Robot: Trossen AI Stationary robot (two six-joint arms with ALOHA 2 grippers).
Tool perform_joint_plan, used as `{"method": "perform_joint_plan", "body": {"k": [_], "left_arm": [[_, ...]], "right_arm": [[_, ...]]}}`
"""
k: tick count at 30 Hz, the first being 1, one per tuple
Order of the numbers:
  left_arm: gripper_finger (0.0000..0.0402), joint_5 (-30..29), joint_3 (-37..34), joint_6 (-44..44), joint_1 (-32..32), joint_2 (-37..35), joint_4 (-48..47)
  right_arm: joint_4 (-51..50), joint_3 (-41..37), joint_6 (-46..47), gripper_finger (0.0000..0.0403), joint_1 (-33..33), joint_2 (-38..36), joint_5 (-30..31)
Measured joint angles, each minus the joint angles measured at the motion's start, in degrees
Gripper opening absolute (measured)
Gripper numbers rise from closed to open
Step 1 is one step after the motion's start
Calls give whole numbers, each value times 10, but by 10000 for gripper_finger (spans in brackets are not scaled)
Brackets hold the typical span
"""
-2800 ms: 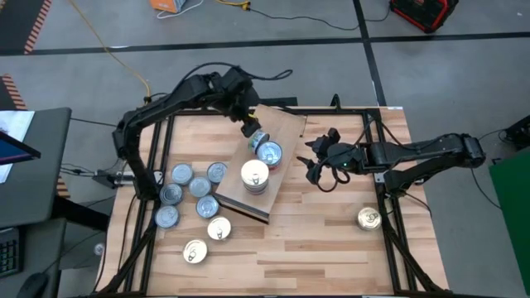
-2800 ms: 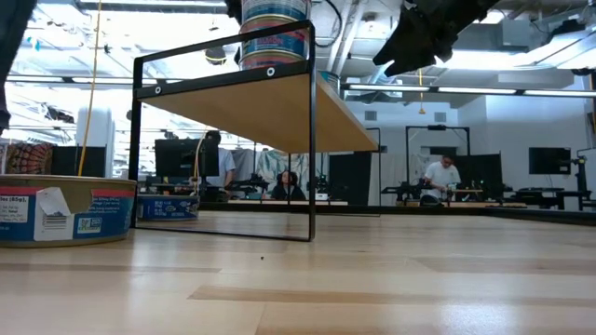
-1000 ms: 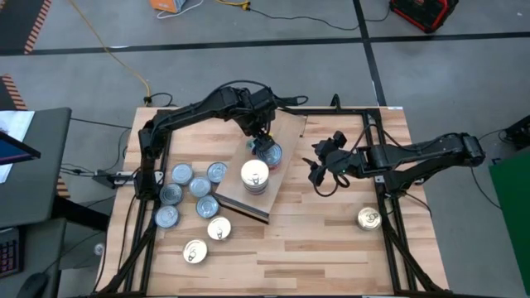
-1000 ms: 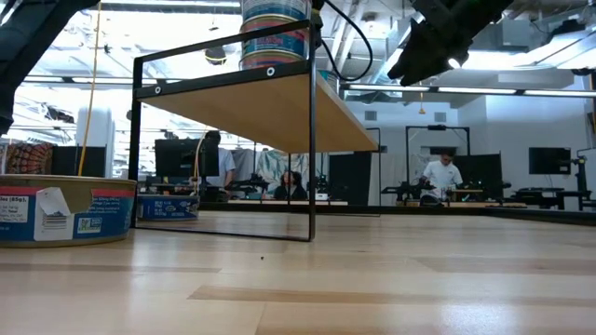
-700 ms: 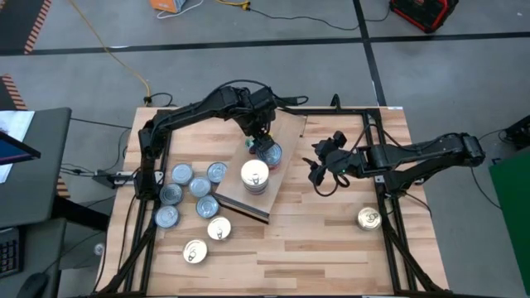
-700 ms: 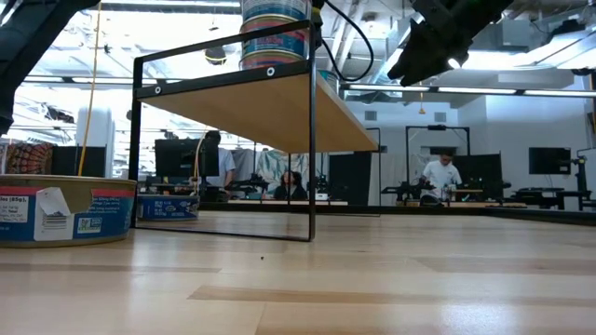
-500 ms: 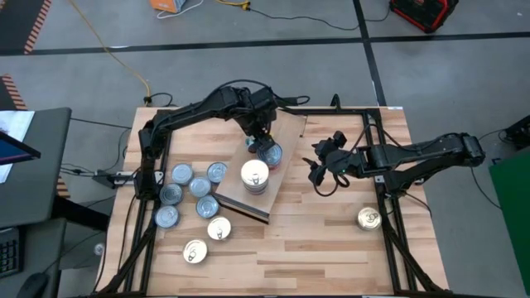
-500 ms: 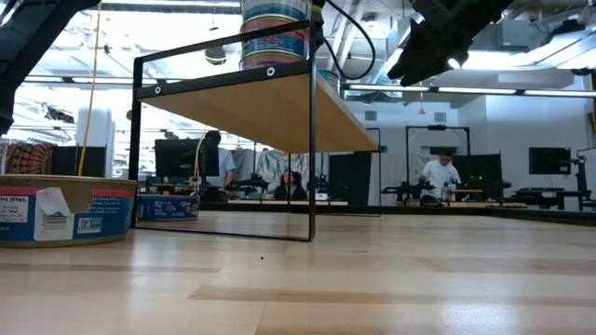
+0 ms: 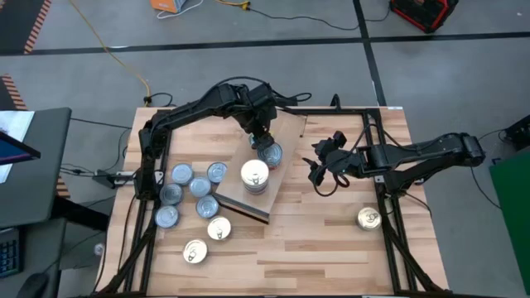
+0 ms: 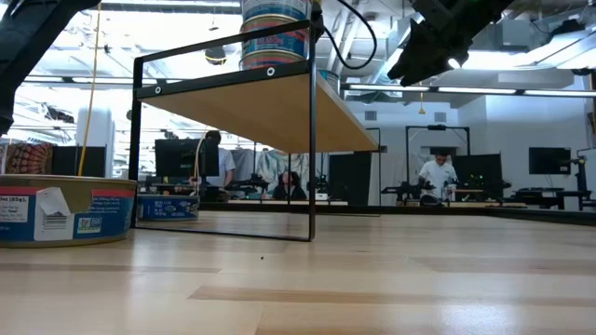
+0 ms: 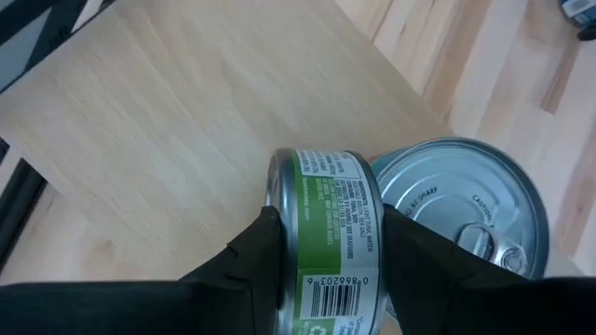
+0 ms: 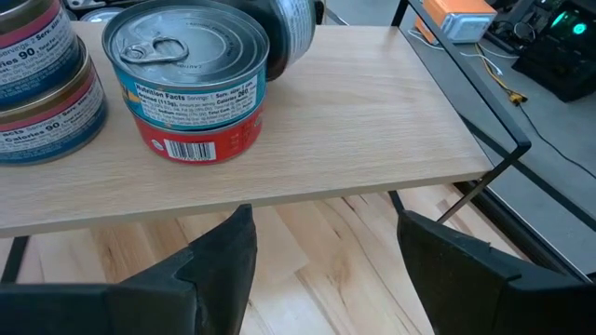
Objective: Stack canned seafood by type on shelf
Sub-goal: Put the green white tuna can on the shelf
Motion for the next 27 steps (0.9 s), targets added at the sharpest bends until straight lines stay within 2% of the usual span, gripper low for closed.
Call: {"method": "perform_joint_plan", "body": {"k": [4, 7, 11, 17, 27], "left_arm": [[144, -5, 0, 22, 4, 0, 8], [143, 14, 0, 31, 19, 0, 18], [143, 65, 0, 38, 49, 0, 48], [143, 199, 0, 11, 94, 0, 126], [144, 268, -21, -14, 107, 40, 180]], "right_arm": [[0, 0, 1, 285, 0, 0, 0], [0, 0, 3, 285, 0, 0, 0], [-1, 0, 4, 285, 0, 0, 0], [-6, 0, 4, 285, 0, 0, 0], [-21, 0, 16, 285, 2, 0, 4]]}}
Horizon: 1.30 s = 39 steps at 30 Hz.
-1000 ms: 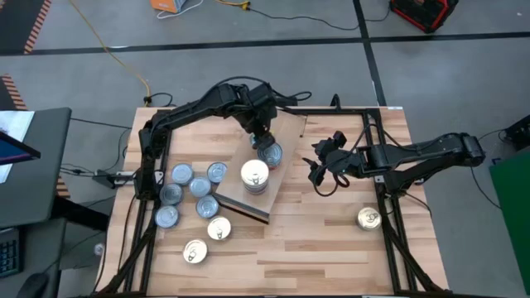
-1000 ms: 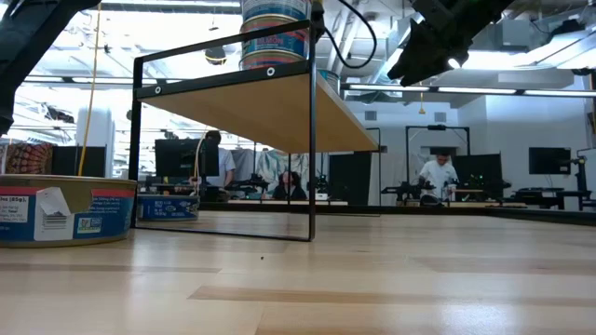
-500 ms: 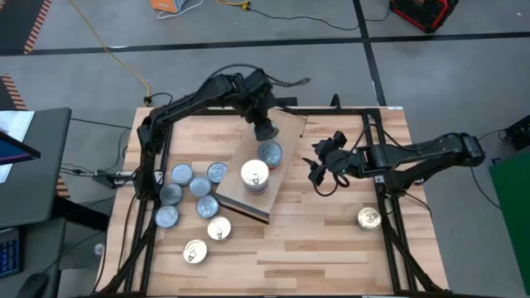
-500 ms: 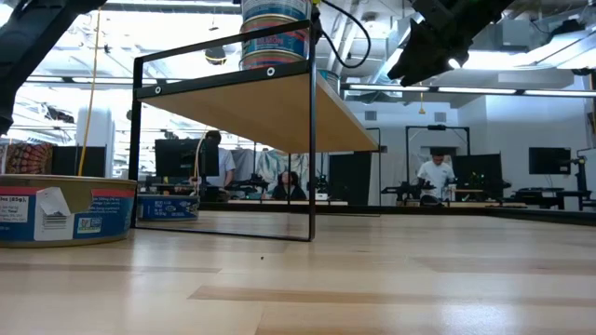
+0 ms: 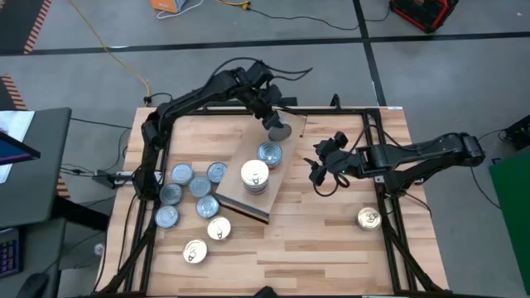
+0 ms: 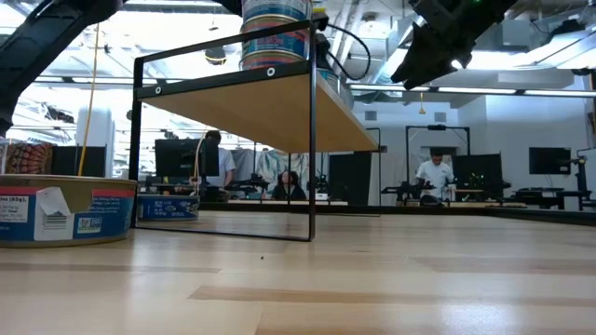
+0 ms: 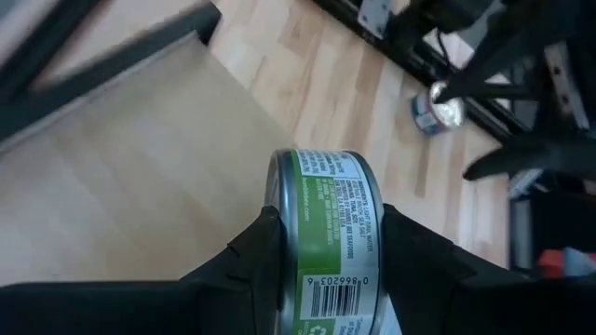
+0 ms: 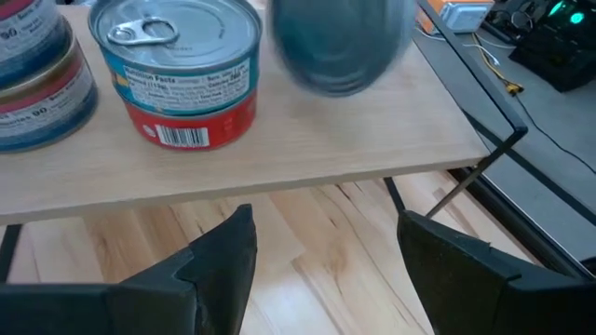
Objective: Stack canned seafood by type on shelf
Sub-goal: Put the green white tuna can on the shelf
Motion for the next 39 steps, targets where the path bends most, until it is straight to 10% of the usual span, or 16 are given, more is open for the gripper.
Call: {"method": "perform_joint_plan", "body": {"k": [39], "left_arm": [[201, -2, -1, -33, -4, 17, 19]], "right_arm": [[-18, 0, 13, 285, 11, 0, 22]]}}
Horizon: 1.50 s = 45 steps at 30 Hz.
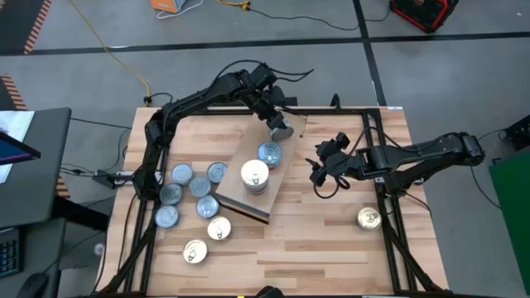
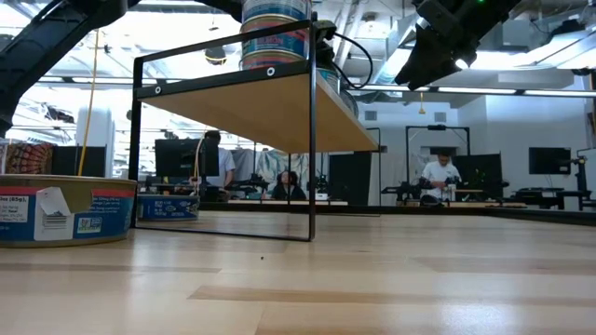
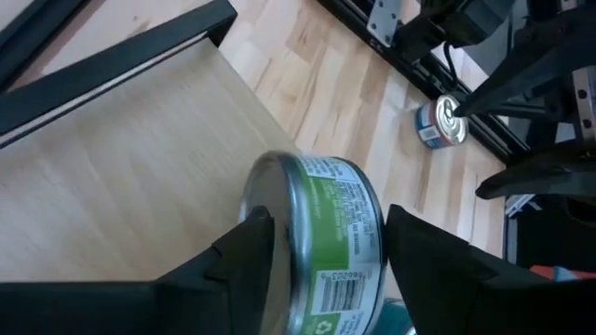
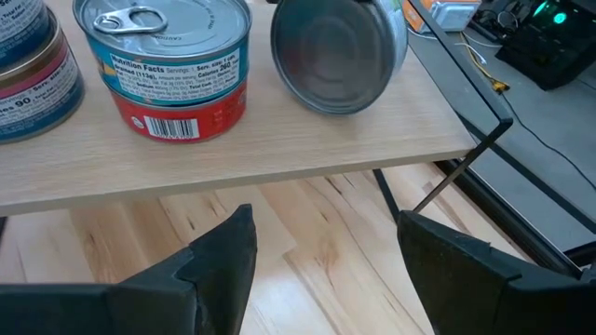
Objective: Stack canned seafood by type on shelf
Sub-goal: Put the green white tuna can on the shelf
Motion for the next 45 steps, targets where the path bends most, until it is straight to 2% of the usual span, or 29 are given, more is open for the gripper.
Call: {"method": "perform_joint_plan", "body": {"k": [4, 10, 13, 17, 21, 26, 31, 36, 39, 45], "left_arm": [[200, -1, 0, 8, 8, 0, -13], [147, -7, 1, 6, 15, -1, -10], [144, -14, 1, 15, 12, -2, -1], [192, -49, 1, 48, 2, -4, -12], [247, -44, 0, 81, -4, -3, -43], [264, -47, 0, 107, -9, -1, -64], [229, -81, 0, 111, -11, -1, -64], [131, -84, 0, 108, -8, -1, -64], [125, -61, 0, 97, 0, -1, -64], [125, 30, 0, 63, 21, -1, -63]], "right_arm": [[0, 0, 0, 285, 0, 0, 0], [0, 0, 0, 285, 0, 0, 0], [0, 0, 0, 285, 0, 0, 0], [0, 0, 0, 285, 0, 0, 0], [0, 0, 0, 285, 0, 0, 0], [1, 0, 0, 285, 0, 0, 0], [5, -1, 0, 285, 0, 0, 0], [5, -1, 0, 285, 0, 0, 0], [5, -1, 0, 285, 0, 0, 0], [5, -1, 0, 285, 0, 0, 0]]}}
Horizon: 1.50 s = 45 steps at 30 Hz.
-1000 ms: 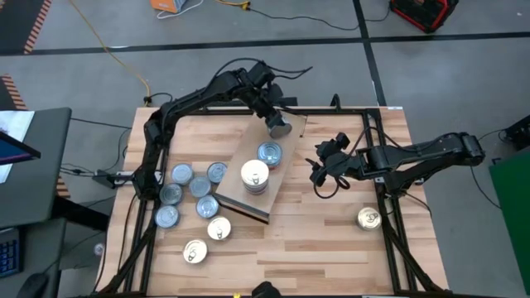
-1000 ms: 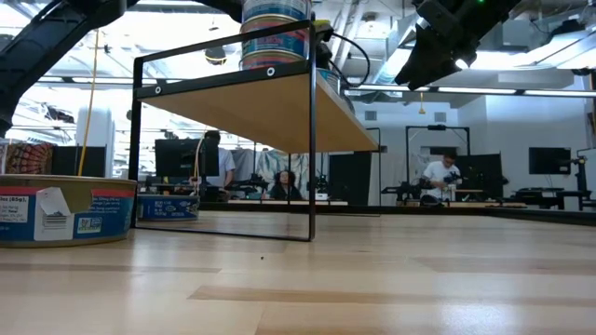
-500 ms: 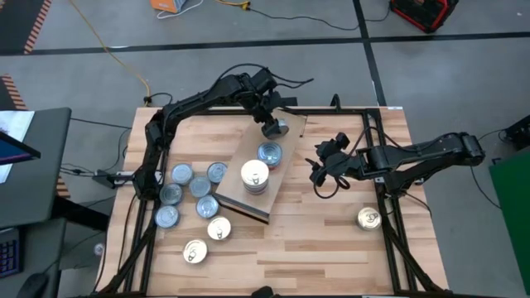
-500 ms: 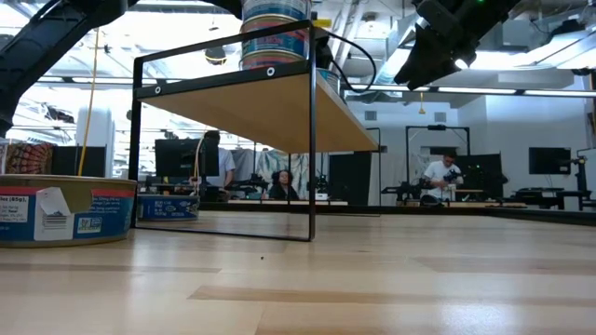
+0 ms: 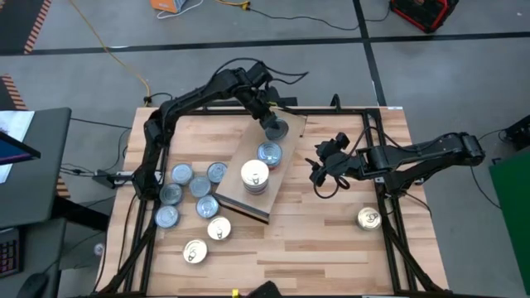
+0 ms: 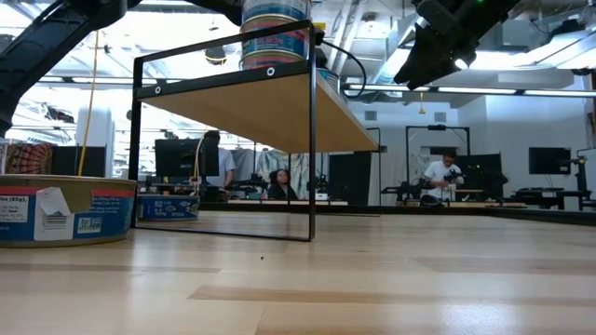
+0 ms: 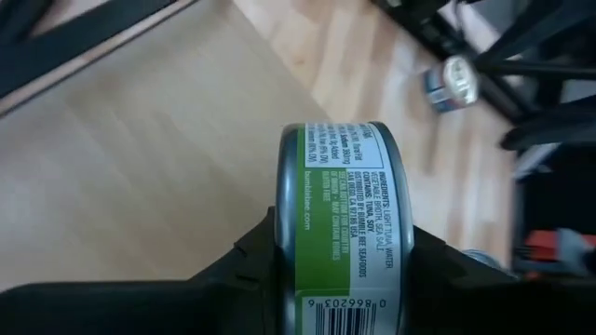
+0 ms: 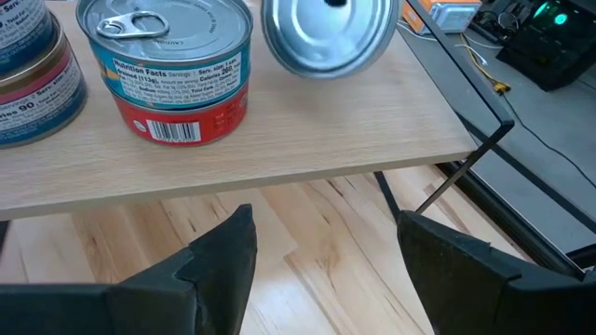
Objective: Stack canned seafood by type on shelf
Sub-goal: Put the green white tuna can on the shelf
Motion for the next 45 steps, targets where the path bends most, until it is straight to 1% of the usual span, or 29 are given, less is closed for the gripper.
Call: {"method": "perform_joint_plan", "body": {"k": [3, 6, 15, 20, 22, 25, 30, 36, 41, 45], "left_arm": [[125, 19, 0, -18, 4, 0, 0], [125, 25, 0, -25, 4, 0, 2], [125, -10, 0, -108, -7, 1, 47], [149, -44, -9, -147, -22, 1, 64], [147, -47, -22, -161, -25, 1, 78], [133, -46, -40, -177, -27, 2, 88], [128, -45, -51, -186, -25, 1, 100], [143, -45, -52, -183, -24, 1, 96], [147, -43, -52, -180, -26, 1, 95], [149, -43, -52, -160, -28, 1, 95]], "right_arm": [[0, 0, 0, 285, 0, 0, 0], [0, 0, 0, 285, 0, 0, 0], [3, 0, 0, 285, 0, 0, 0], [4, 0, 0, 285, 0, 0, 0], [4, 0, 0, 285, 0, 0, 0], [4, 0, 0, 285, 0, 0, 0], [4, 0, 0, 285, 0, 0, -1], [4, 0, -5, 285, 0, 0, -1], [4, 0, -5, 285, 0, 0, -1], [4, 0, -5, 285, 0, 0, -1]]}}
